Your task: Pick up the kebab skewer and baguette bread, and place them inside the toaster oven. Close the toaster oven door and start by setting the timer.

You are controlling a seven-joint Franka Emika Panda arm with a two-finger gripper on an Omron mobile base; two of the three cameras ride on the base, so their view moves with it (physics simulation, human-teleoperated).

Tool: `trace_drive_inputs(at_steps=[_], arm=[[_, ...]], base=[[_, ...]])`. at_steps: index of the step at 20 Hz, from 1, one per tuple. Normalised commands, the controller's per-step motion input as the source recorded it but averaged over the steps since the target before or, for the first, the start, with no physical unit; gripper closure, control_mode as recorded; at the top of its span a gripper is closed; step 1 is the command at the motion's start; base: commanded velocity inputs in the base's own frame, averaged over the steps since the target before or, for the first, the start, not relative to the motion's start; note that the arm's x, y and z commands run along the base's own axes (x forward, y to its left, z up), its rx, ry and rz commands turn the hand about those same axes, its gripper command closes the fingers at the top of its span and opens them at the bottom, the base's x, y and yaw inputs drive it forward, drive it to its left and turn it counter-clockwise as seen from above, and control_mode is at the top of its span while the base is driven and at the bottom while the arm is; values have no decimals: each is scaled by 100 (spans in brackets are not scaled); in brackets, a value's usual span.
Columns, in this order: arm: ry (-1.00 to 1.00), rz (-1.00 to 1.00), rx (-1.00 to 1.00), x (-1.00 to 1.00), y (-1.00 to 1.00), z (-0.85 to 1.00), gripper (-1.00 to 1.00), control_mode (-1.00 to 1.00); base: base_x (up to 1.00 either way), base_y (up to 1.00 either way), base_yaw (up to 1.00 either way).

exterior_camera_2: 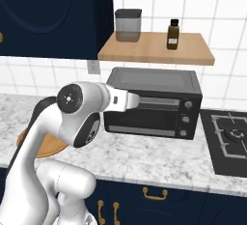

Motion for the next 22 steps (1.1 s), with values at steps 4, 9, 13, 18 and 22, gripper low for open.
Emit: trace_drive_inputs(at_steps=[4, 9, 13, 18, 22], arm=[[0, 0, 0, 0, 0, 0, -100, 100], [0, 0, 0, 0, 0, 0, -100, 100], [0, 0, 0, 0, 0, 0, -100, 100], [0, 0, 0, 0, -17, -4, -100, -100], [-7, 0, 0, -5, -85, -23, -100, -100]], base=[[29, -2, -3], [51, 0, 0], [23, 0, 0], [11, -1, 0], [0, 0, 0]])
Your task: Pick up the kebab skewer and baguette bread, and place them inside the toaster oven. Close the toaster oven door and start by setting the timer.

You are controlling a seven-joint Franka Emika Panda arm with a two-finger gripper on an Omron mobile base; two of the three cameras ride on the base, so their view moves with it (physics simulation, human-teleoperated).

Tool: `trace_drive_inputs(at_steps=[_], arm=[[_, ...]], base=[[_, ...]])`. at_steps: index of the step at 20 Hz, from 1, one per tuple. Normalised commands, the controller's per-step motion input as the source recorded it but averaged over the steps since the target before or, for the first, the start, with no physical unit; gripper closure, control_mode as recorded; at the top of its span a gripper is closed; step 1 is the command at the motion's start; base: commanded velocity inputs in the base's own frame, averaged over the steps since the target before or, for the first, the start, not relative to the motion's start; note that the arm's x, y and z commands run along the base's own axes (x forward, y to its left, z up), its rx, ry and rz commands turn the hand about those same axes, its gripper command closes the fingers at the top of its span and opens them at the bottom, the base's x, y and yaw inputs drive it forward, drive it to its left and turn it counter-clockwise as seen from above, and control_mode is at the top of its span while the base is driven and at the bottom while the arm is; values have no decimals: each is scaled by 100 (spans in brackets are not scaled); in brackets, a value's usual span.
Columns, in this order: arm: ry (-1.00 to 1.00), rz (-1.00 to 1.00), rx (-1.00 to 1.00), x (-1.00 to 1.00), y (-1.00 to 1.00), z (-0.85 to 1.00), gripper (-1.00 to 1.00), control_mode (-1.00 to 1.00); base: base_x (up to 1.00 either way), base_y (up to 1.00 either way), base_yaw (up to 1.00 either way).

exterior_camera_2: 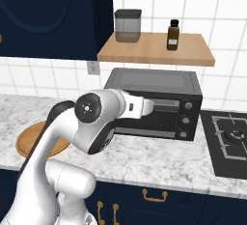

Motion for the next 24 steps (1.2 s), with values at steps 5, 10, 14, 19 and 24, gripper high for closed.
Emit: trace_drive_inputs(at_steps=[5, 10, 14, 19, 24], arm=[[-12, 0, 0, 0, -80, -24, -100, -100], [-6, 0, 0, 2, -58, -31, -100, -100], [-3, 0, 0, 14, -36, -18, -100, -100], [-3, 0, 2, 23, -19, -22, -100, -100], [-4, 0, 14, 37, -24, -27, -100, -100]], base=[[0, 0, 0], [0, 0, 0], [0, 0, 0], [0, 0, 0], [0, 0, 0]])
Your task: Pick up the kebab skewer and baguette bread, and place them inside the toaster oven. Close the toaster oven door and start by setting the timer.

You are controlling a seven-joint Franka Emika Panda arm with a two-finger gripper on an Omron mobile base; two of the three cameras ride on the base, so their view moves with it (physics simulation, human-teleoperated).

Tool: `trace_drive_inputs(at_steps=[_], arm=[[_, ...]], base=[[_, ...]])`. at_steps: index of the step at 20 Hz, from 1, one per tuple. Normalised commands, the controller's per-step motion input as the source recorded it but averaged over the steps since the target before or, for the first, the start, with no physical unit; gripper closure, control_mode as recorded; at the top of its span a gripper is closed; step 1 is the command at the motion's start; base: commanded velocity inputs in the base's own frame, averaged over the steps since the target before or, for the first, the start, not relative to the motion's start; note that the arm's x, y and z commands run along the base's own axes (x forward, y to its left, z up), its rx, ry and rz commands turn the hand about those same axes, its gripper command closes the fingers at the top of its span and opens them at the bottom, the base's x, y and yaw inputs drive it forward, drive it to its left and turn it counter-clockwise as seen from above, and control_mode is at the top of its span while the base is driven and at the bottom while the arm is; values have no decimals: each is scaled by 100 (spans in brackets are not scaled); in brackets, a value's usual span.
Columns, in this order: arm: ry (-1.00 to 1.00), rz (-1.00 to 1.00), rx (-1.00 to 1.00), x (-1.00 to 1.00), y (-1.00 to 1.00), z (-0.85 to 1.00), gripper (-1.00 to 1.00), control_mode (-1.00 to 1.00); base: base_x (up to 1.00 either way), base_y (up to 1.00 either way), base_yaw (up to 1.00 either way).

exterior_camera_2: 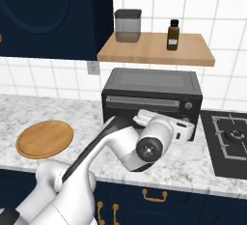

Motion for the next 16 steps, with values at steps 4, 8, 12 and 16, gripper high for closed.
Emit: trace_drive_inputs(at_steps=[4, 8, 12, 16], arm=[[-5, 2, 16, 29, -28, -21, -100, -100], [0, 2, 6, 17, -18, -1, -100, -100], [0, 5, 1, 6, -13, 0, -100, -100], [0, 10, 0, 7, -26, -1, -100, -100]], base=[[0, 0, 0], [0, 0, 0], [0, 0, 0], [0, 0, 0]])
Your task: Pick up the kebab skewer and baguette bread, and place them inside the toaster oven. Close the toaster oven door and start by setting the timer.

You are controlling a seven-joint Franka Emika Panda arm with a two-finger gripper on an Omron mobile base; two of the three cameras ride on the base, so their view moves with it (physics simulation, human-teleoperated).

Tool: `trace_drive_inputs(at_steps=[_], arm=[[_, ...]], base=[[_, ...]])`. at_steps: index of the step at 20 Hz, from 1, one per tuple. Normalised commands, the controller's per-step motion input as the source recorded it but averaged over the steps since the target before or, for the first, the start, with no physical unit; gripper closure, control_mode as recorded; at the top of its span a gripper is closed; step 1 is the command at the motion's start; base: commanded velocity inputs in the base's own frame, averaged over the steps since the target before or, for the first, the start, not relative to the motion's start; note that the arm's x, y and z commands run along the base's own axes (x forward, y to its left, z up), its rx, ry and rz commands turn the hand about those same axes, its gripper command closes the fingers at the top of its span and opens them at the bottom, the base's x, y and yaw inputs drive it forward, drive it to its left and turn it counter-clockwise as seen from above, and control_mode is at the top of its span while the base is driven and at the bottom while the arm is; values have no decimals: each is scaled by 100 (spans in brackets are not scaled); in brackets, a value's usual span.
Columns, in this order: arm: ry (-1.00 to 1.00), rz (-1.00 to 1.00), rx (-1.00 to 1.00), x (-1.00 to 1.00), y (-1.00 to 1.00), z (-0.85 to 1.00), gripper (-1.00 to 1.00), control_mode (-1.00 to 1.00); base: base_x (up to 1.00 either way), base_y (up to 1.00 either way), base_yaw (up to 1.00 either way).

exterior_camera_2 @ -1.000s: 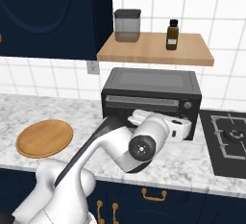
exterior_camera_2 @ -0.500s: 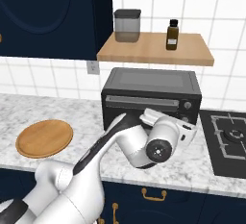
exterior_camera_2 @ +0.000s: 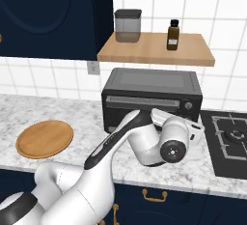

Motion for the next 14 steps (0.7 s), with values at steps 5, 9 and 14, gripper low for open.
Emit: trace_drive_inputs(at_steps=[5, 9, 14], arm=[[0, 7, 0, 18, -33, -4, -100, -100], [0, 2, 1, 35, -21, -7, -100, -100], [0, 0, 7, 43, -8, -15, -100, -100]], base=[[0, 0, 0], [0, 0, 0], [0, 0, 0]])
